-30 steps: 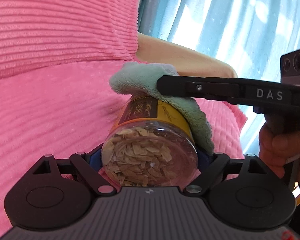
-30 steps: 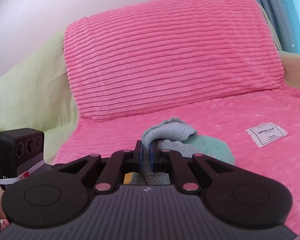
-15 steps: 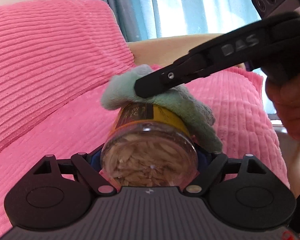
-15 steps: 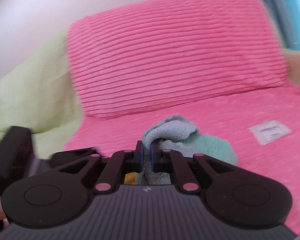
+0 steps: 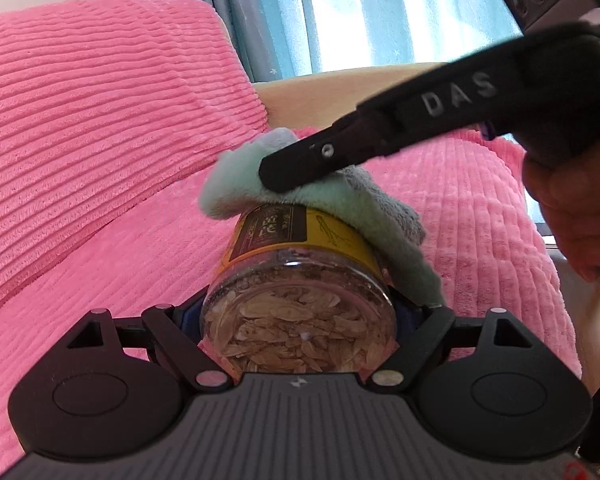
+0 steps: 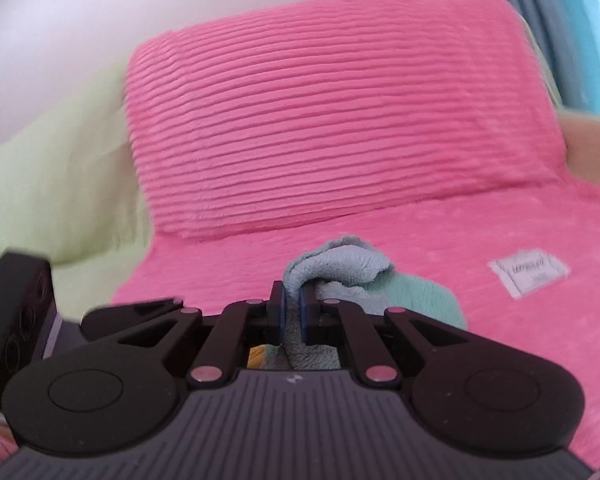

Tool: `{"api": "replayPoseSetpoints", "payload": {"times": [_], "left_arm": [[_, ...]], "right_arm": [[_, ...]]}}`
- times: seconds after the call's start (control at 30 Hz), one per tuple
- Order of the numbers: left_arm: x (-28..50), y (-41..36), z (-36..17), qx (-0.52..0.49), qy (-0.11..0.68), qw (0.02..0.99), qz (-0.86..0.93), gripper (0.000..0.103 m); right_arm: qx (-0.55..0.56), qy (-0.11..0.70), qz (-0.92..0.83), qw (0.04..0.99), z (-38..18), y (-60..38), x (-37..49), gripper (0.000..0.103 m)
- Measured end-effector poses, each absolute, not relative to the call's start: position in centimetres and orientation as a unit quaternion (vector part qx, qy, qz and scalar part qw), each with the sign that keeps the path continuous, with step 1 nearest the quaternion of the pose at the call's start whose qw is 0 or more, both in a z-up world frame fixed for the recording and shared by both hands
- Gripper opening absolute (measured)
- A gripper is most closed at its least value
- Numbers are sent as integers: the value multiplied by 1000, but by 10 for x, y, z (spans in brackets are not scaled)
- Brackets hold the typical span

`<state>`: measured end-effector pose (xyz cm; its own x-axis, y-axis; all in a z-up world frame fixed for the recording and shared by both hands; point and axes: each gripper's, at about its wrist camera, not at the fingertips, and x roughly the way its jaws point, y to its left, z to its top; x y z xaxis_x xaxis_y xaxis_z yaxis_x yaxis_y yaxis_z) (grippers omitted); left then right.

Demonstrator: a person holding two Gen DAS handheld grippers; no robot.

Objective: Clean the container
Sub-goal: 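Turn the jar in the left gripper while the right wipes the cloth across it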

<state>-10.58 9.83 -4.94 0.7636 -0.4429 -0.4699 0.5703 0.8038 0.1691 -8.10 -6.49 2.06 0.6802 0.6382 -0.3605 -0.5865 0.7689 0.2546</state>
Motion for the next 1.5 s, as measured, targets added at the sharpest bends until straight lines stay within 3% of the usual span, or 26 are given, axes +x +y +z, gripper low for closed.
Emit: {"api": "replayPoseSetpoints", "payload": {"times": [0.27,0.7,1.2,1.3,1.5], "left_arm": [[-100,97,-50,147,215,926,-272,85],[-75,117,-52,0,282,917,-281,87],[-73,101,-56,-54,288,917,-272,86],[-78,94,-55,-27,274,924,-267,85],[-95,77,-51,143,224,934,-239,85]], "right_arm": [[59,215,308,925,20,-66,-80,4],[55,213,295,930,20,-68,-75,5],[52,212,285,933,21,-66,-79,5],[51,212,283,934,21,-66,-79,5],[36,213,306,927,23,-65,-80,6]]}}
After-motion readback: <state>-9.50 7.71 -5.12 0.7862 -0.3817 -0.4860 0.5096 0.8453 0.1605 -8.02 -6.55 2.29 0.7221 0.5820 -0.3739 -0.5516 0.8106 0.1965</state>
